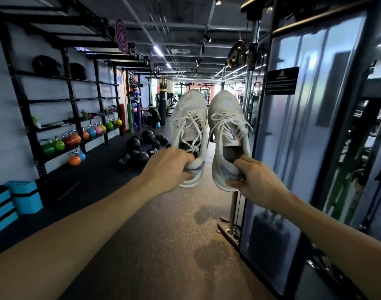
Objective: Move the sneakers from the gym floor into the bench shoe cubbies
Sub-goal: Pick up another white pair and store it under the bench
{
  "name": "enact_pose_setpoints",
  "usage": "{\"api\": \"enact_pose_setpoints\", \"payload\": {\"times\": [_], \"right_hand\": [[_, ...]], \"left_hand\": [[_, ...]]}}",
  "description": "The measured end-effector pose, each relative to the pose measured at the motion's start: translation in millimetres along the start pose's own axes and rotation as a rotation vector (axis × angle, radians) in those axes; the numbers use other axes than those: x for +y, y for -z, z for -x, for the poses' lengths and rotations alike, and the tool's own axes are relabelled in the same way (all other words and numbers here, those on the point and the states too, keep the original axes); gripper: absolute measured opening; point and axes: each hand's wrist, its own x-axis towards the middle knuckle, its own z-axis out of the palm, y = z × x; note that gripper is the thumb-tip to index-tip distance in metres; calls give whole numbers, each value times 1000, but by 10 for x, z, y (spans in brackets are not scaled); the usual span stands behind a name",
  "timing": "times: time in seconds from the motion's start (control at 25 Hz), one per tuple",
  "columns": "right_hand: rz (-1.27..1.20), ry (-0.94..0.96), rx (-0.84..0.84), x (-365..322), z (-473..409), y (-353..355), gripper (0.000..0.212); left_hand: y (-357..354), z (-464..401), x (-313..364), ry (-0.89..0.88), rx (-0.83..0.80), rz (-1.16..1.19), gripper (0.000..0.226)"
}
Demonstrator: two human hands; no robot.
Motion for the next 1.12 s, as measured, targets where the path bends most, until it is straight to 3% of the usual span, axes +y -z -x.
{"api": "enact_pose_setpoints", "payload": {"times": [0.4,0.64,0.84,0.96,1.12], "right_hand": [[80,-140,22,-358,1553,1272,18],[197,-269,107,-603,2464,2040,23],[300,-435,144,-974,3482,2656,26],[374,-547,158,-1204,4135,3079,32],[496,-741,170,-1512,5135,3841,23]], "left_hand": [[684,736,1445,-135,45,76,48],[884,1027,2231,-327,67,158,41],[1074,1534,3064,-524,113,315,53],[1183,1730,3605,-616,70,399,44],[1443,2014,4610,-780,92,475,41]]}}
